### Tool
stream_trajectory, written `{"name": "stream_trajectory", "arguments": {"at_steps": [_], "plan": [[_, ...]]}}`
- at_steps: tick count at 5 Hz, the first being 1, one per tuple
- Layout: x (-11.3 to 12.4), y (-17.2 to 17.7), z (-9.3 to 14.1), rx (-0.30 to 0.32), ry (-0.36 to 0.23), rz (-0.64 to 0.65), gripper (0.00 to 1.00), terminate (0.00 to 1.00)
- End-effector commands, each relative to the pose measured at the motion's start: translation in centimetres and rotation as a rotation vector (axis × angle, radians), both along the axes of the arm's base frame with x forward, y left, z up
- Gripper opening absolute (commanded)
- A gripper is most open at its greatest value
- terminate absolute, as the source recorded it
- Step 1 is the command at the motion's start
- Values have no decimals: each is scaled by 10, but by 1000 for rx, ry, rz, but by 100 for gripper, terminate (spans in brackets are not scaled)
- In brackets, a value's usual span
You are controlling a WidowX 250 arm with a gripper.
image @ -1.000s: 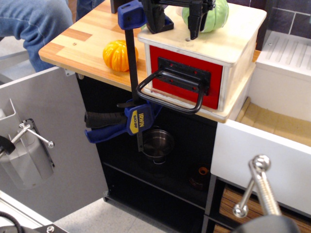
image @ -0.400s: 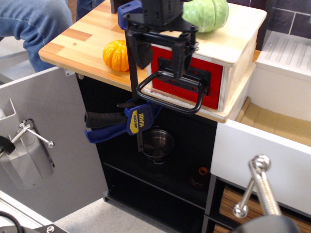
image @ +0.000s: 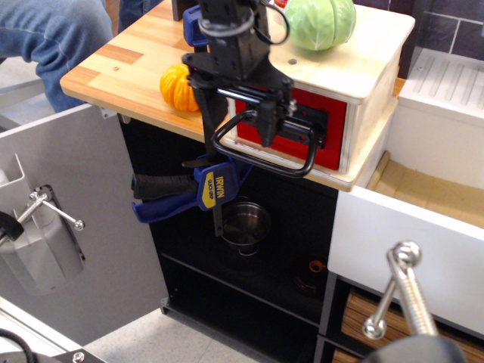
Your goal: Open drawer of box
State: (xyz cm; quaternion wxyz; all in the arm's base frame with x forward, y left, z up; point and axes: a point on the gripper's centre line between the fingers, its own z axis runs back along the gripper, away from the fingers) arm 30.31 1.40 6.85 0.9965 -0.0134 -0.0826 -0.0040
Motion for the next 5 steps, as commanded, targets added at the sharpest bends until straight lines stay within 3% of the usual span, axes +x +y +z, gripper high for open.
{"name": "stream_trajectory", "arguments": {"at_steps": [1, 2, 3, 4, 5], "plan": [[7, -3, -10, 20, -43, -36, 100, 0], [9, -10, -24, 38, -39, -29, 100, 0], [4, -11, -36, 59, 29, -35, 100, 0], [-18, -7, -43, 72, 126, -33, 100, 0], [-49, -5, -46, 72, 187, -78, 100, 0]]}}
